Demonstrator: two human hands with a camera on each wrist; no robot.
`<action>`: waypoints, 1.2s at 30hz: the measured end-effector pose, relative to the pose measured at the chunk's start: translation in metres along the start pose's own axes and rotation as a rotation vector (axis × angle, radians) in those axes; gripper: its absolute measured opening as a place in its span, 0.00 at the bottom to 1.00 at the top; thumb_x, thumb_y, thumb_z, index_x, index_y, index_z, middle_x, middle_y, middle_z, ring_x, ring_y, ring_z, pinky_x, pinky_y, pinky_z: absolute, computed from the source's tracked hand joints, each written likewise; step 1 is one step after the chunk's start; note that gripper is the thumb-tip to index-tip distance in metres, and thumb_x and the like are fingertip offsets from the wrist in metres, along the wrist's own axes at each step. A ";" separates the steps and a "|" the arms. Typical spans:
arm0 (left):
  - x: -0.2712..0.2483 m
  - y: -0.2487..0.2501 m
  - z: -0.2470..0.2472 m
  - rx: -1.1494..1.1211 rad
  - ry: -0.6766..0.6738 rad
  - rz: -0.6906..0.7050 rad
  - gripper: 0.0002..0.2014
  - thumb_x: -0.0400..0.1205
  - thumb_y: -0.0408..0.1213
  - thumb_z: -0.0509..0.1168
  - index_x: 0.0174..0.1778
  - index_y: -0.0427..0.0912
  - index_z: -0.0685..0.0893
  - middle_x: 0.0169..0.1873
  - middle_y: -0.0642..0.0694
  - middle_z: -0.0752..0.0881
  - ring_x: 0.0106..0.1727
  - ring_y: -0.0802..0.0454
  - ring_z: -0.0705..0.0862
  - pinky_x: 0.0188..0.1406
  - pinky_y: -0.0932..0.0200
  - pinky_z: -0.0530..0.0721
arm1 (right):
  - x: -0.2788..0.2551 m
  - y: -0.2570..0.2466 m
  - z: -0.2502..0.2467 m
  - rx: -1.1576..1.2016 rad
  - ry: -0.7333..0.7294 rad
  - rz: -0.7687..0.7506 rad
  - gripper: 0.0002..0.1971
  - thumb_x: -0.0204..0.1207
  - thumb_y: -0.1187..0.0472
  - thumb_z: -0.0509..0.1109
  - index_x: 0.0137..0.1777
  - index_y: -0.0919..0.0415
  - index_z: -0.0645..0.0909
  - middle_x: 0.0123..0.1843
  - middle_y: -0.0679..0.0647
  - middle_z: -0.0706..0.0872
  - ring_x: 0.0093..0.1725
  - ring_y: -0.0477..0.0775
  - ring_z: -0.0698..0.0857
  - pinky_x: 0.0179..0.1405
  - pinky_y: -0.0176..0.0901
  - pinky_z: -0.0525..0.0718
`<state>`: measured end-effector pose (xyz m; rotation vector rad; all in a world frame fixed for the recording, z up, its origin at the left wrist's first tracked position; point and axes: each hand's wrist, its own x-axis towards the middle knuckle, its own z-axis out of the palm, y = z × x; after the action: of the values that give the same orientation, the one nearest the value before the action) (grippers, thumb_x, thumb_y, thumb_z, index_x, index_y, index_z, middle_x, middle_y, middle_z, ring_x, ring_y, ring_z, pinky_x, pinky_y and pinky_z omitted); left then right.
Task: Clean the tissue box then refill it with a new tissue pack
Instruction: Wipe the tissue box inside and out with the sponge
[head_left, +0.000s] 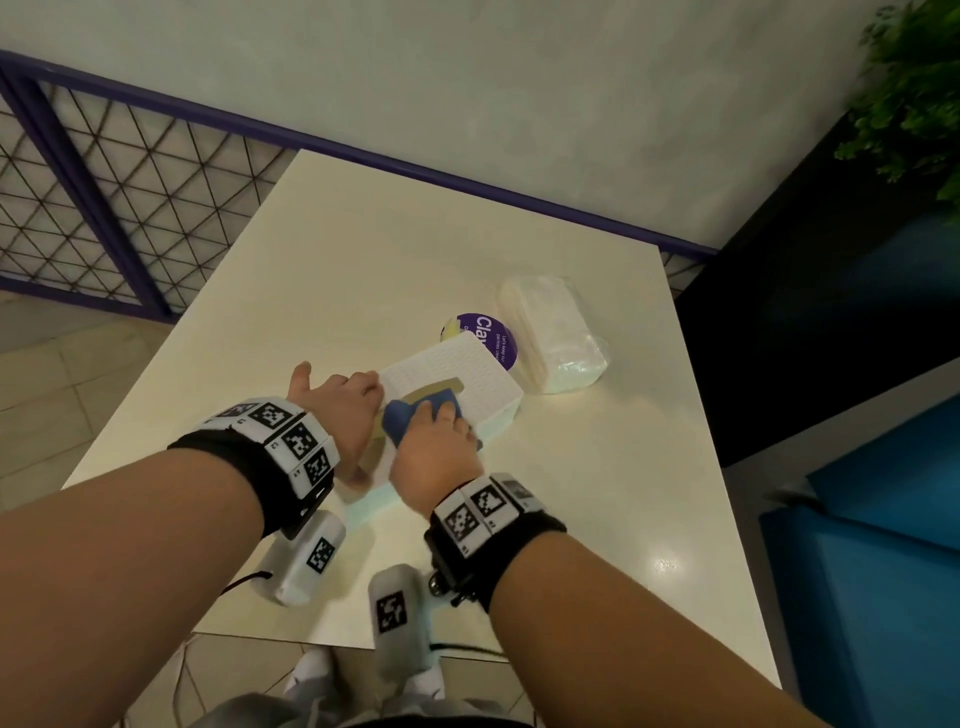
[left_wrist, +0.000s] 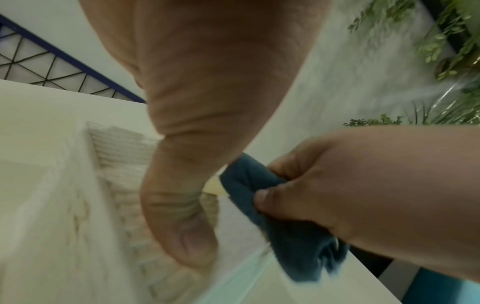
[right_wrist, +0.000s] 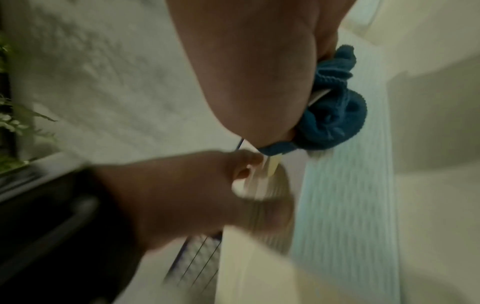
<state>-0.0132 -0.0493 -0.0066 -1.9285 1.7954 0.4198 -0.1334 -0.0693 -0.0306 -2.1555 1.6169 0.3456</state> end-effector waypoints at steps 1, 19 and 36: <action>0.000 -0.001 -0.001 0.000 -0.005 0.002 0.55 0.68 0.63 0.74 0.84 0.45 0.52 0.84 0.50 0.53 0.81 0.47 0.63 0.78 0.30 0.50 | 0.009 0.008 -0.008 -0.008 0.040 0.037 0.33 0.83 0.56 0.56 0.84 0.62 0.48 0.85 0.65 0.50 0.83 0.66 0.56 0.82 0.57 0.56; -0.024 -0.023 0.017 -0.200 0.123 -0.013 0.64 0.60 0.76 0.66 0.85 0.46 0.46 0.86 0.49 0.42 0.84 0.47 0.51 0.77 0.36 0.53 | -0.005 0.032 -0.073 0.316 0.143 -0.119 0.06 0.72 0.61 0.68 0.45 0.59 0.86 0.37 0.53 0.84 0.42 0.55 0.84 0.39 0.39 0.76; -0.029 -0.028 0.040 -0.304 0.147 -0.129 0.64 0.46 0.82 0.66 0.77 0.52 0.62 0.69 0.53 0.72 0.72 0.50 0.68 0.60 0.45 0.63 | -0.012 0.012 0.000 -0.064 -0.136 -0.626 0.28 0.84 0.51 0.61 0.82 0.52 0.61 0.87 0.54 0.52 0.86 0.52 0.51 0.82 0.43 0.53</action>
<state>0.0156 -0.0026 -0.0213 -2.3238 1.7656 0.5448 -0.1479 -0.0619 -0.0275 -2.4824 0.8034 0.3346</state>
